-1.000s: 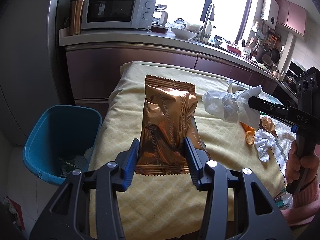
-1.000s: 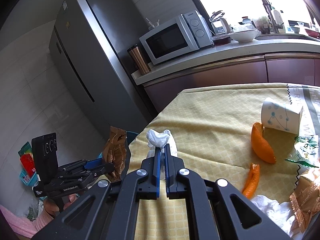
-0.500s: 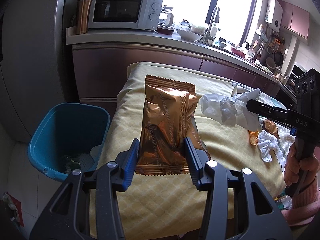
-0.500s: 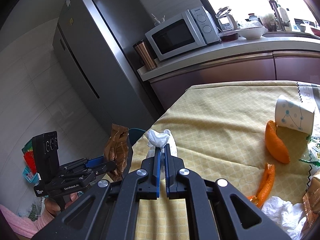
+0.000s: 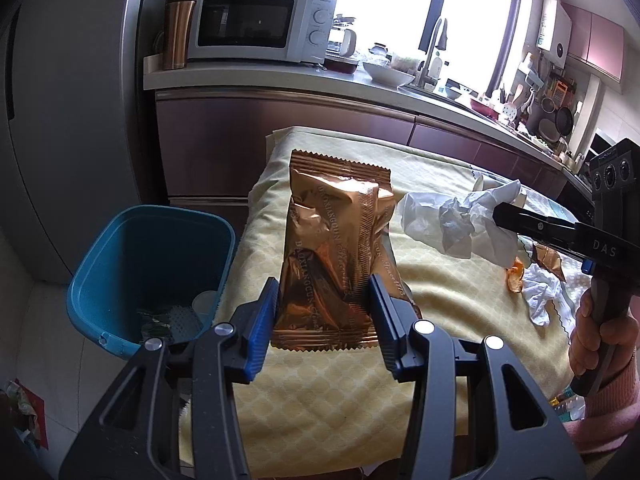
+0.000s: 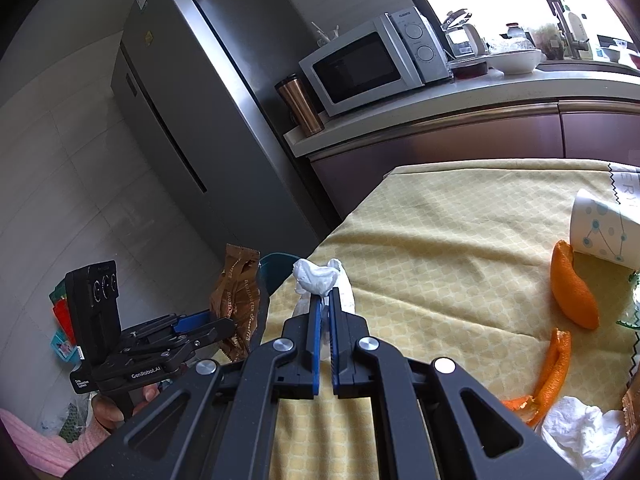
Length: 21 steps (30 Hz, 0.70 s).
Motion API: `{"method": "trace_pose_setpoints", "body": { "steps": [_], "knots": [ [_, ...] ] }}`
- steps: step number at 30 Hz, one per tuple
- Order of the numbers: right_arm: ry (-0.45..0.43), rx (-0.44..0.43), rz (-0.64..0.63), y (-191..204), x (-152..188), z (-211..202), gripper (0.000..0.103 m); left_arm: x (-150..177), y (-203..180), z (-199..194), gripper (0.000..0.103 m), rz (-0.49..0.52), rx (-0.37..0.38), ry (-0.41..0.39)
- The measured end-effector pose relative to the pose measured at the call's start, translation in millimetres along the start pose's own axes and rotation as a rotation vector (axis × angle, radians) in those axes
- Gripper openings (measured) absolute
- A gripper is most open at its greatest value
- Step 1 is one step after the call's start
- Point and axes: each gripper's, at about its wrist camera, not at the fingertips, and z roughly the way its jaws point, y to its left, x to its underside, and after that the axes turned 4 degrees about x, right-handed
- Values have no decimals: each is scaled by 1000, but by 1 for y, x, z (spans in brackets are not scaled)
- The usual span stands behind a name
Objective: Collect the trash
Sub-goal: 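Carry the held snack wrapper and tissue with both tools over the blue bin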
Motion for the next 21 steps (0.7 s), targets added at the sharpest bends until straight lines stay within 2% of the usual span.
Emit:
{"method": "trace_pose_setpoints", "body": {
  "steps": [21],
  "knots": [
    [32,-48,-19,15,-1,23,3,0,16,-12,45,-22,-38,-17]
  ]
}}
